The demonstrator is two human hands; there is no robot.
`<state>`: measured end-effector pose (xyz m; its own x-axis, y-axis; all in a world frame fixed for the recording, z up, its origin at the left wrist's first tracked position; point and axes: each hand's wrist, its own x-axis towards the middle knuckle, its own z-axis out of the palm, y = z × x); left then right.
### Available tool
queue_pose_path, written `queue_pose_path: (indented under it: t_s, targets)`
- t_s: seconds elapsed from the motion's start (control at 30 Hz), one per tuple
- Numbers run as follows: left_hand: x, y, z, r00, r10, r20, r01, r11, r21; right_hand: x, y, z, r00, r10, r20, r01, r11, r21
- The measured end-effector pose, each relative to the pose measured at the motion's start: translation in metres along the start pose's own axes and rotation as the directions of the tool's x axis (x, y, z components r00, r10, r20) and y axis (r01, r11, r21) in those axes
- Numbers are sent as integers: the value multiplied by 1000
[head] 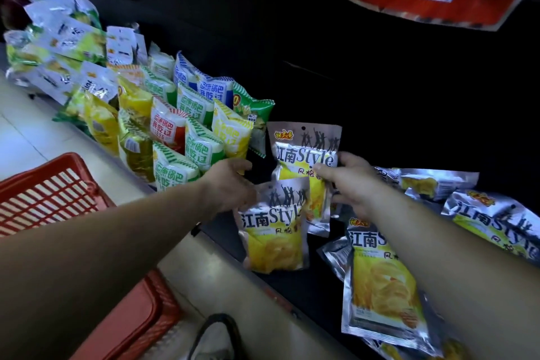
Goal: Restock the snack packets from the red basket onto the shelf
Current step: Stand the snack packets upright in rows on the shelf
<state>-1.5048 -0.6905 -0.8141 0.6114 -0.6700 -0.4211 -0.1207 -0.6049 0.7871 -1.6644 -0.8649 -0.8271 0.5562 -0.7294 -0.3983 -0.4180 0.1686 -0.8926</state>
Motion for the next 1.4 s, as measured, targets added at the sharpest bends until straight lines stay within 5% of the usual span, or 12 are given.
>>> queue_pose_path:
  t_s: [0.13, 0.3, 0.47, 0.7, 0.83, 0.93, 1.0, 1.17, 1.4]
  targets:
    - [4, 37, -14, 969, 226, 99, -246, 914, 322, -4, -6, 0, 995, -24, 92, 30, 998, -56]
    - [0, 31, 1, 947, 319, -30, -316, 946, 74, -5, -5, 5, 984, -3, 180, -3, 999, 37]
    - [18, 22, -5, 943, 261, -206, -298, 937, -180, -4, -3, -3, 933, 61, 354, -145, 965, 217]
    - [28, 26, 10, 929, 259, -265, -333, 899, -286, -13, 0, 1, 910, 114, 398, -207, 958, 200]
    - [23, 23, 9, 925, 264, -273, -331, 913, -237, -15, -7, -2, 952, 15, 304, -72, 982, 176]
    - [23, 29, 11, 918, 279, -281, -349, 906, -240, -9, 0, 8, 992, -91, 90, 94, 995, -38]
    - [21, 32, 12, 932, 253, -260, -317, 915, -249, -5, 5, 15, 989, -145, -32, 144, 989, -34]
    - [23, 12, 16, 994, 108, 9, -96, 917, -388, 2, 5, 10, 988, -111, -109, 115, 993, 25]
    - [25, 8, 25, 985, 159, -69, -172, 947, -271, 1, 6, 5, 989, -63, -133, 66, 998, 17]
